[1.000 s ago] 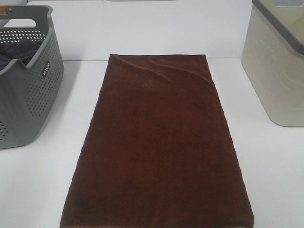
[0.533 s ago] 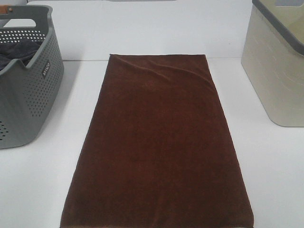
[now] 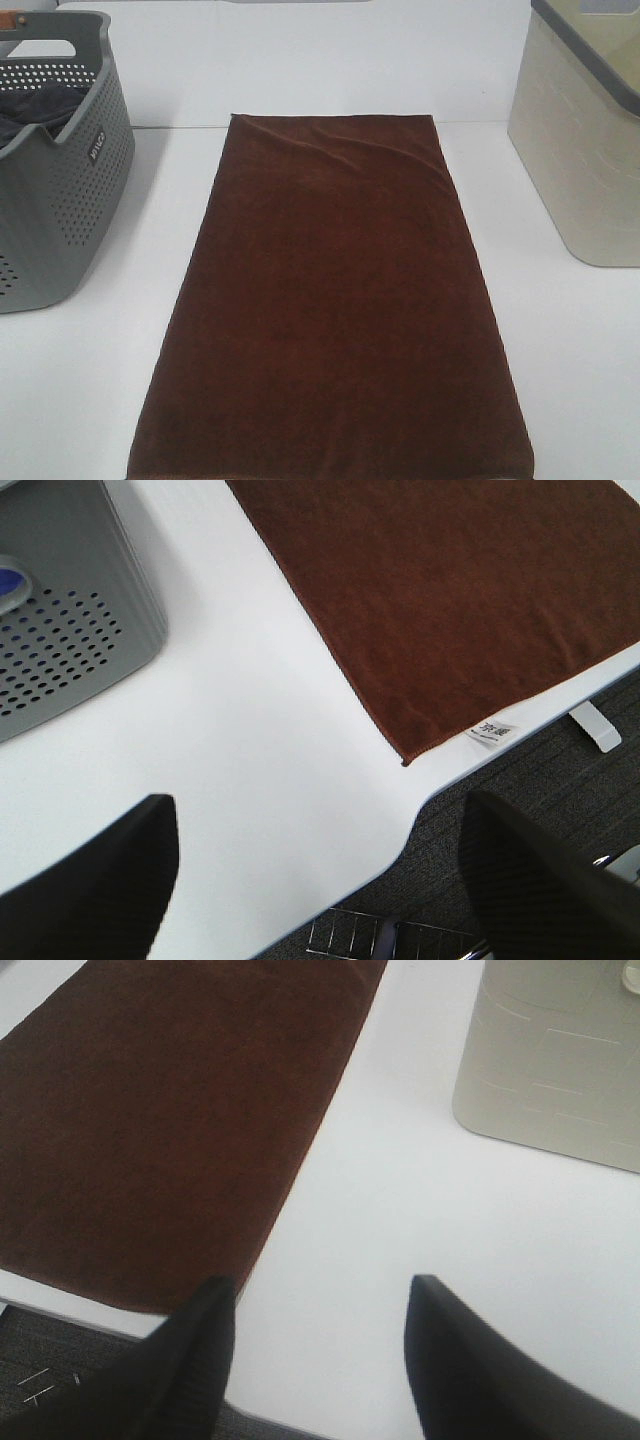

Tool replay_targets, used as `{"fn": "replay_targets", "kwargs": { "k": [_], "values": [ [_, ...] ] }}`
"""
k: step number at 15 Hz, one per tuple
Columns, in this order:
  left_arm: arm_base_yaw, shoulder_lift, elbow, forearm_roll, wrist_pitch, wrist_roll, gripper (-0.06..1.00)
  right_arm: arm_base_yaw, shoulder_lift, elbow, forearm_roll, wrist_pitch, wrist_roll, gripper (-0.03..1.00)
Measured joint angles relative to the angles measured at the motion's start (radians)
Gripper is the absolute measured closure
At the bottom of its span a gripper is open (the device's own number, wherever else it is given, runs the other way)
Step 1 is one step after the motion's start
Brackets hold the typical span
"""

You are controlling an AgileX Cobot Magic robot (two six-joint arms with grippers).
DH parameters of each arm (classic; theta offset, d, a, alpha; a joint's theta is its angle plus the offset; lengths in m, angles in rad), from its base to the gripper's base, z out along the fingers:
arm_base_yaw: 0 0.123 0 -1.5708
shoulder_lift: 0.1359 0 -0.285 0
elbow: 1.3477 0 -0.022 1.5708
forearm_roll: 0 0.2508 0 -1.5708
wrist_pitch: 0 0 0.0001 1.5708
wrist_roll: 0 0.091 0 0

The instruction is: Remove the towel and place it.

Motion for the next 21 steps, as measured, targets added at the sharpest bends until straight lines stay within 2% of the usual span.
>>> {"fn": "replay_targets", "kwargs": {
  "k": [4,6,11,13,17,21],
  "values": [
    [0.001,-0.033,0.000,0.000,-0.002,0.000,0.20,0.000,0.000,0.000,0.000,0.000,0.000,0.46],
    [0.052,-0.069,0.000,0.000,-0.002,0.000,0.20,-0.007,0.000,0.000,0.000,0.000,0.000,0.46],
    [0.253,-0.200,0.000,0.000,-0.002,0.000,0.20,-0.232,0.000,0.000,0.000,0.000,0.000,0.46],
    [0.296,-0.242,0.000,0.000,-0.002,0.000,0.20,-0.274,0.000,0.000,0.000,0.000,0.000,0.46],
    [0.298,-0.247,0.000,0.000,-0.002,0.000,0.20,-0.261,-0.011,0.000,0.005,0.000,0.000,0.46],
    [0.298,-0.247,0.000,0.000,-0.002,0.000,0.20,-0.182,-0.094,0.000,0.008,0.000,0.000,0.46]
  ]
}}
